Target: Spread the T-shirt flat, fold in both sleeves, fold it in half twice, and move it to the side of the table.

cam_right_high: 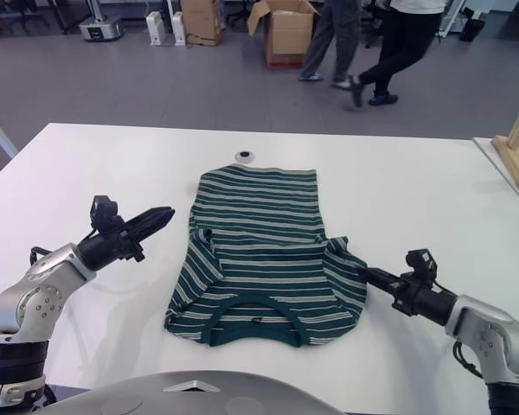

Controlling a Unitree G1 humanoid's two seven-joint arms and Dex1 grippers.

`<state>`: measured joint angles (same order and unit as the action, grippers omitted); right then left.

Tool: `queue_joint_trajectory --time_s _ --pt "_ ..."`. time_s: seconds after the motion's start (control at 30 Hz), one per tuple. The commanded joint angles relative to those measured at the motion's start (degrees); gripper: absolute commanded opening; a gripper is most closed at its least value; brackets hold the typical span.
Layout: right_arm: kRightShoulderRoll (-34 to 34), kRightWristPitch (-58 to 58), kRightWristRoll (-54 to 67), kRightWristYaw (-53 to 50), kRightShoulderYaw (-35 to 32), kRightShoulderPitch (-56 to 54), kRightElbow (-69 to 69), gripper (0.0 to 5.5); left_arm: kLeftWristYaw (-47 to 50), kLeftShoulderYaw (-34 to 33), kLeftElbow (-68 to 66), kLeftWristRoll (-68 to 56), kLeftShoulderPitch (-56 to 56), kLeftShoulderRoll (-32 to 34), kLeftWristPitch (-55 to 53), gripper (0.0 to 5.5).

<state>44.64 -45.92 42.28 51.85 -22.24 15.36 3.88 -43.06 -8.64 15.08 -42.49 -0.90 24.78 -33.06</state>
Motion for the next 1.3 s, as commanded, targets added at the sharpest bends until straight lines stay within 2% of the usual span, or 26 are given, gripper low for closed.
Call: queue_joint_trajectory --time_s 0.03,0.27,0.47,0.53,0.7,0.83,0.9,0.97,1.03,1.13,1.17,1.23,1.3 --pt "-0.8 -3.7 2.6 -0.8 2.6 -1.8 7.5 0.02 0.8 0.2 0.1 0.5 0.2 -0.5 0.4 0.95" --pt "-8.2 -6.4 3.2 -5.8 12.0 -4.1 14.0 0.02 0.5 1.5 0.6 0.4 0.1 -1.1 0.0 0.95" --pt "-11.3 -5.6 0.1 -9.3 16.8 -5.3 11.8 0.02 0.3 2.1 0.1 0.7 0.5 -1.2 0.3 0.95" --pt "-11.5 -6.3 -0.2 -9.9 17.0 -5.8 10.9 0.02 0.1 2.5 0.0 1.2 0.3 -1.1 0.6 0.95" --pt "-13.1 -6.2 5.5 -8.6 14.3 -7.3 15.8 1.12 -1.2 3.7 -0.7 3.6 0.4 0.6 1.6 0.95" --pt "-11.7 -5.4 6.9 -11.9 10.1 -13.0 18.7 1.16 -1.3 6.8 -4.5 12.9 1.8 3.2 7.4 0.95" --pt "-3.7 1.2 -4.6 -10.7 12.7 -12.9 15.1 1.16 -4.9 8.2 -7.2 17.0 1.7 5.9 12.3 0.95" --pt "5.6 16.9 -22.1 -8.8 18.9 -10.2 8.6 1.35 -9.7 10.0 -10.6 21.5 1.1 9.8 18.3 0.95" --pt "11.7 33.6 -34.3 -5.9 23.3 -6.4 2.9 1.67 -15.9 14.1 -15.9 30.8 0.2 15.6 34.9 1.21" --pt "15.5 56.5 -44.4 -4.3 26.8 -2.8 -3.1 2.25 -19.0 17.4 -25.3 40.3 1.6 20.1 57.1 1.75" --pt "16.7 63.9 -46.6 -3.8 27.5 -1.2 -4.5 2.48 -18.8 18.7 -28.6 43.8 2.4 21.4 67.9 1.77" --pt "18.6 77.2 -50.3 -4.3 28.4 1.0 -7.8 2.48 -16.7 20.9 -34.2 50.8 3.3 23.4 85.7 1.77" --pt "19.0 88.3 -54.2 -6.9 29.1 1.3 -12.3 2.48 -13.7 21.6 -38.0 56.0 3.5 23.4 97.0 1.77"
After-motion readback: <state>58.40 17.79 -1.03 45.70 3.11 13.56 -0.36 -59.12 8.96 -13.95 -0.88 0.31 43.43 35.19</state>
